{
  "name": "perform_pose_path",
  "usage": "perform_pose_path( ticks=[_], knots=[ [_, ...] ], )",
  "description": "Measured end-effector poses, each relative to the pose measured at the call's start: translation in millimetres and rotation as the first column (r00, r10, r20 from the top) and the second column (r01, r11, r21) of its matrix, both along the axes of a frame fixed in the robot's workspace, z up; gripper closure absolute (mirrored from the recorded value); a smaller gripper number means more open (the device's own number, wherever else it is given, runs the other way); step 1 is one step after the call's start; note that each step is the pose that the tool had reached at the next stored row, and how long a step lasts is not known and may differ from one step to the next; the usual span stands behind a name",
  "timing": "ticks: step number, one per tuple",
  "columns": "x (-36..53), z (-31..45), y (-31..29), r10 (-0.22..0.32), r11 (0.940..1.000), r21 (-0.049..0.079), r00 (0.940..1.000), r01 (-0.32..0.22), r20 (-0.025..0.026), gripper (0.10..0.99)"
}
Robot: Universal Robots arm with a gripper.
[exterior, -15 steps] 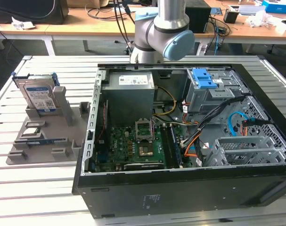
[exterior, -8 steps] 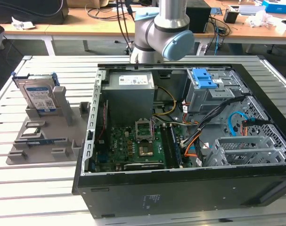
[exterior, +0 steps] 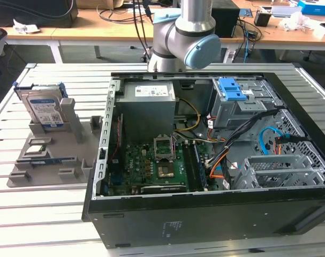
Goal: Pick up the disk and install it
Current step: 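Pick up the disk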
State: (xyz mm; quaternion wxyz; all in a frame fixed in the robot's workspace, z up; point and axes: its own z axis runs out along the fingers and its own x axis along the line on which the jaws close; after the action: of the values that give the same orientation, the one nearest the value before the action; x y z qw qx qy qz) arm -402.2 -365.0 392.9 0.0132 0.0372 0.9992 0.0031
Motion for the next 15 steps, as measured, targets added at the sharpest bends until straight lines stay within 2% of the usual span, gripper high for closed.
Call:
perform_pose_path(
  ticks=[3, 6, 8, 9, 10, 11, 13, 15],
  knots=[
    [0.0, 0.0, 0.1, 0.009, 1.0, 0.0, 1.0, -0.009, -0.0001, 0.98],
    [0.0, 0.1, 0.1, 0.076, 0.9971, 0.0, 0.9971, -0.076, -0.0002, 0.98],
    [0.0, 0.0, 0.1, 0.134, 0.991, 0.0, 0.991, -0.134, 0.0, 0.98],
    [0.0, 0.0, 0.1, 0.17, 0.9855, 0.0, 0.9855, -0.17, -0.0001, 0.98],
    [0.1, 0.0, 0.0, 0.217, 0.9761, 0.0, 0.9761, -0.217, 0.0, 0.98],
    [0.0, 0.0, 0.1, 0.266, 0.964, 0.0, 0.964, -0.266, -0.0001, 0.98],
    [0.0, 0.0, 0.1, 0.369, 0.9296, 0.0, 0.9296, -0.369, 0.0, 0.98],
    [0.0, 0.0, 0.1, 0.406, 0.9138, 0.0, 0.9138, -0.406, 0.0, 0.98]
  ],
)
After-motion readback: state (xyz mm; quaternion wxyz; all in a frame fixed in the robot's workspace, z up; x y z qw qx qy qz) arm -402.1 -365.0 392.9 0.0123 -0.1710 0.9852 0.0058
